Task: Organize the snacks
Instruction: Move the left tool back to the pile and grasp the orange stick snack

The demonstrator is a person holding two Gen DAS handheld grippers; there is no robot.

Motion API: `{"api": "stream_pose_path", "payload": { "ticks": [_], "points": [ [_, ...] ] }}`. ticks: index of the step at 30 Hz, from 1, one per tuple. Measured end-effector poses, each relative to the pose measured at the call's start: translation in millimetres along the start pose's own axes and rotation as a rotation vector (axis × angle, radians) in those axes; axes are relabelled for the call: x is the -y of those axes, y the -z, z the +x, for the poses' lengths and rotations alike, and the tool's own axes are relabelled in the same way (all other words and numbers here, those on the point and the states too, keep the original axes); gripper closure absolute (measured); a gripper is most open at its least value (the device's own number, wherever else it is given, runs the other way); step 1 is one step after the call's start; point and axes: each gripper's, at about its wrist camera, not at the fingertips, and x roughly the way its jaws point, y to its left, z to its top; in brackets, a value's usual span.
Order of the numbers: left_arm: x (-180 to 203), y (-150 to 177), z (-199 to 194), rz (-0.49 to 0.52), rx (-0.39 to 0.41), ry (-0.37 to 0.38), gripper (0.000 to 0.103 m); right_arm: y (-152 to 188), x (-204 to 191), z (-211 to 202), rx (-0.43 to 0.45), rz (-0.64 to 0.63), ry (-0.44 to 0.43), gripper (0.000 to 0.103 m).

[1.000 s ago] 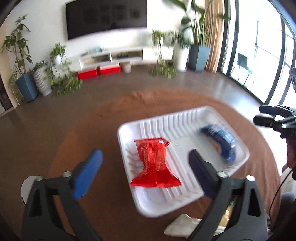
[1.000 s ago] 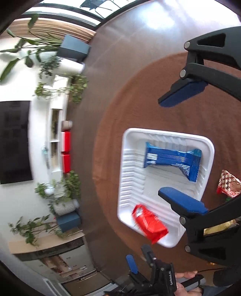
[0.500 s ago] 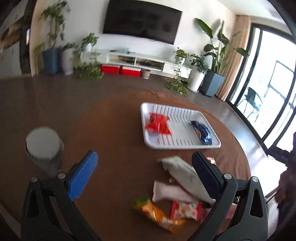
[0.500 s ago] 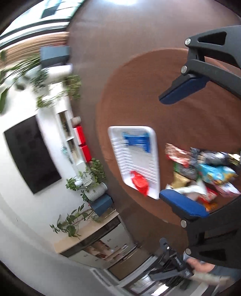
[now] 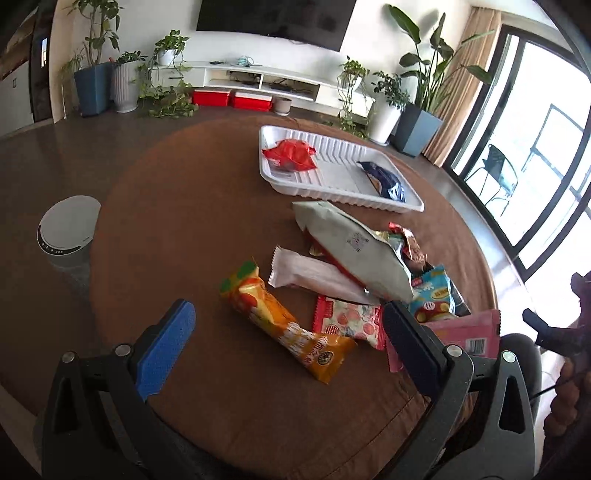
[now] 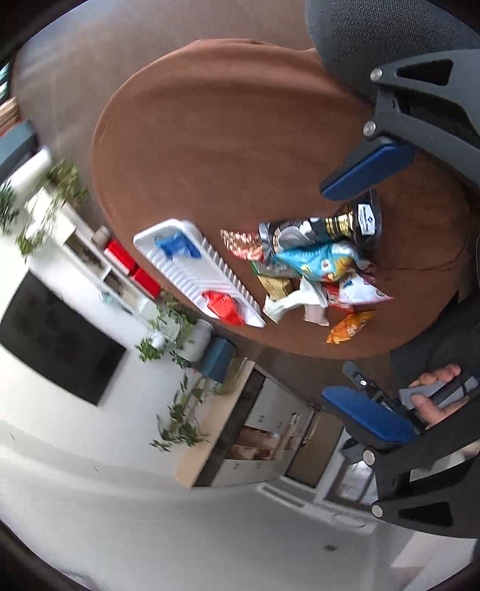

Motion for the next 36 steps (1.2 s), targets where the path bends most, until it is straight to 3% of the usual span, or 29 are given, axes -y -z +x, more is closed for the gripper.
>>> {"api": "stream_pose_path", "payload": {
  "ticks": [2, 3, 5, 6, 8, 16, 18, 26, 32, 36],
  "points": [
    [3.9, 0.8, 6.2, -0.002, -0.022, 0.001, 0.009, 6.7, -15.6, 1.4, 0.011, -0.107, 0.063, 0.007],
    [5.5, 2.5, 10.4, -0.003, -0.035, -0.002, 0.019, 9.0, -22.3, 4.1, 0.011, -0.150, 0.091, 0.012],
    [5.2, 0.5, 21.9, -0.013, -0.053, -0.010, 0.036, 13.1, -33.1, 13.8, 0.003, -0.214, 0.154, 0.031],
    [4.2, -0.2, 27.3, -0.021, -0.066, -0.005, 0.042, 14.9, -34.9, 18.5, -0.003, -0.235, 0.185, 0.034],
    [3.4, -0.2, 36.6, -0.032, -0.090, -0.006, 0.044, 17.8, -35.1, 25.6, -0.013, -0.252, 0.212, 0.040],
    [-1.9, -0.4, 66.8, -0.060, -0.155, -0.037, 0.046, 20.7, -21.2, 21.8, -0.007, -0.262, 0.267, 0.040],
    [-1.4, 0.8, 73.7, -0.053, -0.169, -0.032, 0.056, 21.0, -19.5, 19.2, -0.003, -0.263, 0.267, 0.040],
    [-4.9, -6.6, 89.0, -0.003, -0.191, -0.016, 0.073, 23.0, -14.1, 18.3, -0.005, -0.254, 0.255, 0.040],
    [2.8, -10.8, 96.3, 0.092, -0.210, -0.027, 0.076, 22.5, -14.0, 14.4, 0.001, -0.270, 0.278, 0.040],
    [8.3, -10.8, 99.5, 0.146, -0.218, -0.012, 0.088, 21.2, -13.9, 16.4, -0.014, -0.282, 0.312, 0.040]
  ]
}}
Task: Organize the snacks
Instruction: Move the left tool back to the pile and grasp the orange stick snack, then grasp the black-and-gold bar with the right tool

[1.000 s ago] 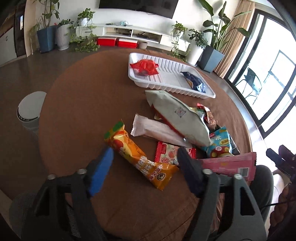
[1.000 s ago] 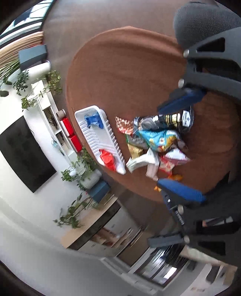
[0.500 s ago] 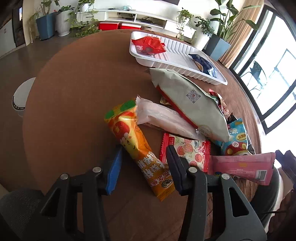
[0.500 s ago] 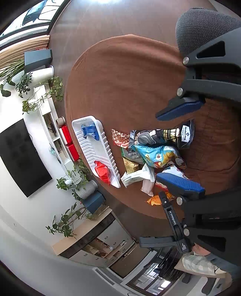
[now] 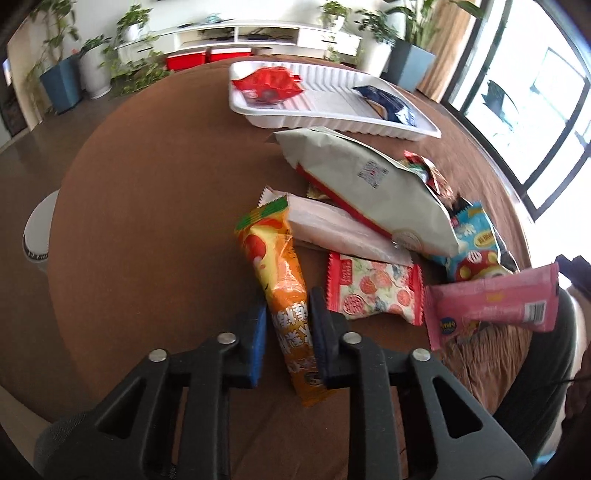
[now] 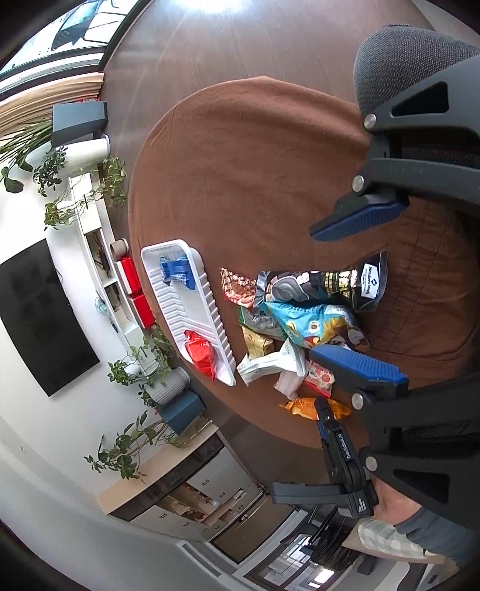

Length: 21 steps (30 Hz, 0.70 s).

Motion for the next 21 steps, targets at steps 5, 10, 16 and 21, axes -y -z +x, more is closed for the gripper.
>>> {"api": "stream_pose_path", "payload": {
  "ticks": [5, 10, 16, 21],
  "points": [
    [-2.6, -3.5, 4.7, 0.011, -0.003, 0.018, 0.088, -4.5, 2.9, 1.2, -0.008, -0.005, 0.042, 0.040],
    [-7.9, -2.9, 2.7, 0.001, -0.001, 0.040, 0.089, -9.7, 6.3, 6.2, -0.037, -0.013, 0.084, 0.040],
    [-21.7, 6.9, -20.7, -0.042, 0.029, 0.098, 0.089, -16.5, 3.4, 23.8, -0.112, -0.087, 0.168, 0.040],
    [-27.4, 11.1, -31.9, -0.065, 0.049, 0.139, 0.089, -21.5, -6.0, 46.1, -0.185, -0.163, 0.183, 0.043]
  ]
}}
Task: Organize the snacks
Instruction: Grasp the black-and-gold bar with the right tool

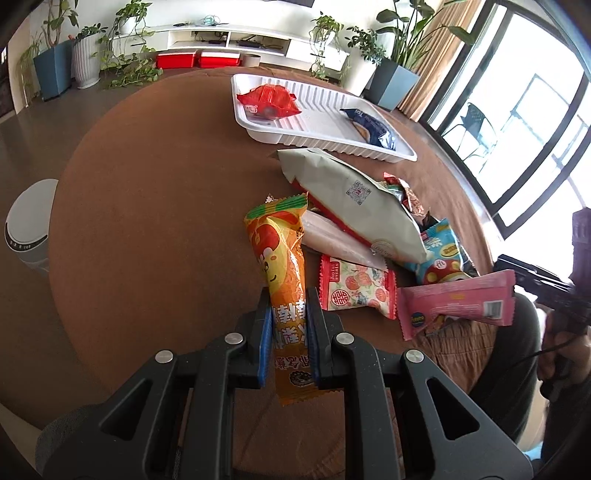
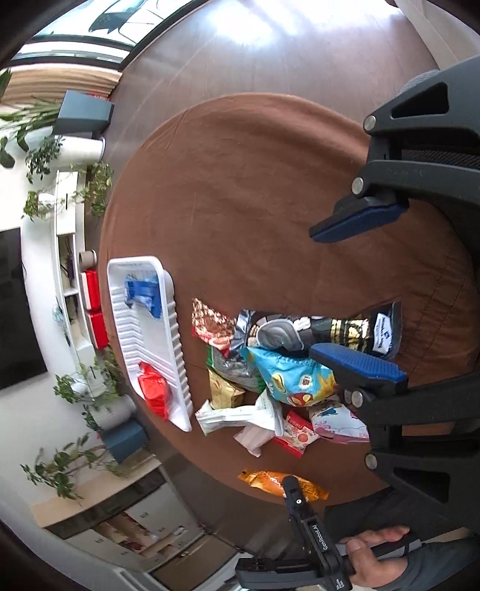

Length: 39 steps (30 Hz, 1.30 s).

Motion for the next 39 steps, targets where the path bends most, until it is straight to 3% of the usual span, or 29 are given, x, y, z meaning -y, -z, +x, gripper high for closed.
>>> {"api": "stream_pose_path", "payload": {
  "ticks": [5, 23, 25, 32, 39],
  "points": [
    [0.3, 3.0, -5.2, -0.005, 0.012, 0.016, 0.089, -6.7, -14.2, 23.3, -0.078, -0.081, 0.025, 0.055],
    [0.1, 5.4, -3.7, -0.012, 0.012, 0.034, 0.089, -7.1, -24.2, 48.2, -0.175, -0.152, 0.002, 0.056],
    [0.4, 5.7, -2.7, -0.011, 0.009, 0.035, 0.089, -5.2, -24.1, 54.1, -0.204, -0.161, 0.007, 0.061],
    [1.5, 5.1, -0.7, -0.010, 0.005, 0.037, 0.089, -6.4, -30.5, 55.8, -0.198, -0.194, 0.021, 0.072],
    [1.4, 5.1, 0.7, -0.008, 0.004, 0.038, 0.089, -3.6, -25.2, 53.9, -0.190, -0.180, 0.009, 0.075]
  ]
}}
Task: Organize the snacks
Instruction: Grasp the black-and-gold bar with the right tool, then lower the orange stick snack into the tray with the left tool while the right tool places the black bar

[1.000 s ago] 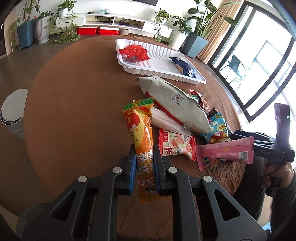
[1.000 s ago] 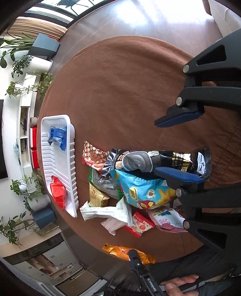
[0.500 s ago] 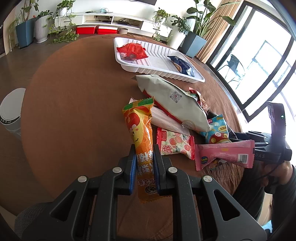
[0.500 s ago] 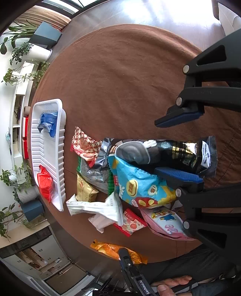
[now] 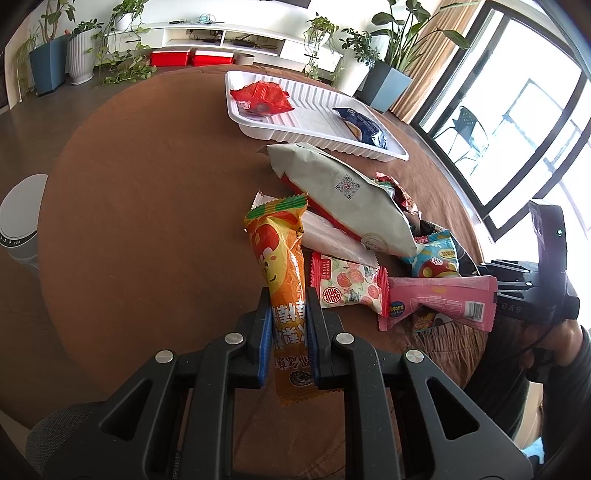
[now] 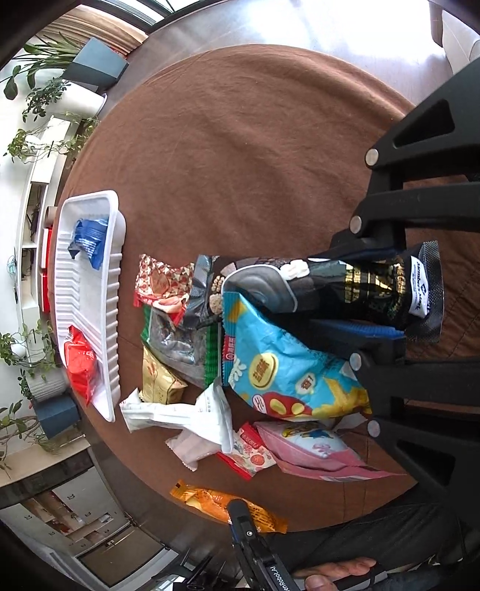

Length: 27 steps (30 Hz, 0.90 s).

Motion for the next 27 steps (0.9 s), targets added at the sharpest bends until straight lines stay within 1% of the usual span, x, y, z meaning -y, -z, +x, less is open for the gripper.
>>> {"api": "stream_pose_path", "payload": {
  "ticks": [2, 4, 10, 18, 24, 27],
  "points": [
    [-0.5, 0.3, -0.4, -0.001, 0.001, 0.001, 0.089, 0.7, 3.1, -1.2, 0.008, 0.012, -0.008, 0.080],
    [-0.6, 0.1, -0.4, -0.001, 0.001, 0.002, 0.089, 1.5, 5.1, -2.6, 0.016, 0.026, -0.012, 0.081],
    [-0.6, 0.2, -1.1, -0.003, 0.005, 0.006, 0.089, 6.7, 14.3, -11.9, 0.047, 0.083, -0.070, 0.082],
    [-1.4, -1.7, -7.0, -0.018, 0.019, 0.037, 0.089, 10.0, 33.6, -32.8, 0.115, 0.174, -0.153, 0.082],
    [-5.3, -15.6, -22.8, -0.026, 0.059, 0.050, 0.089, 6.7, 66.6, -39.8, 0.162, 0.278, -0.150, 0.082],
    [-9.5, -30.3, -31.5, -0.020, 0.088, 0.033, 0.089, 1.2, 87.1, -47.4, 0.199, 0.335, -0.134, 0.082]
  ]
}}
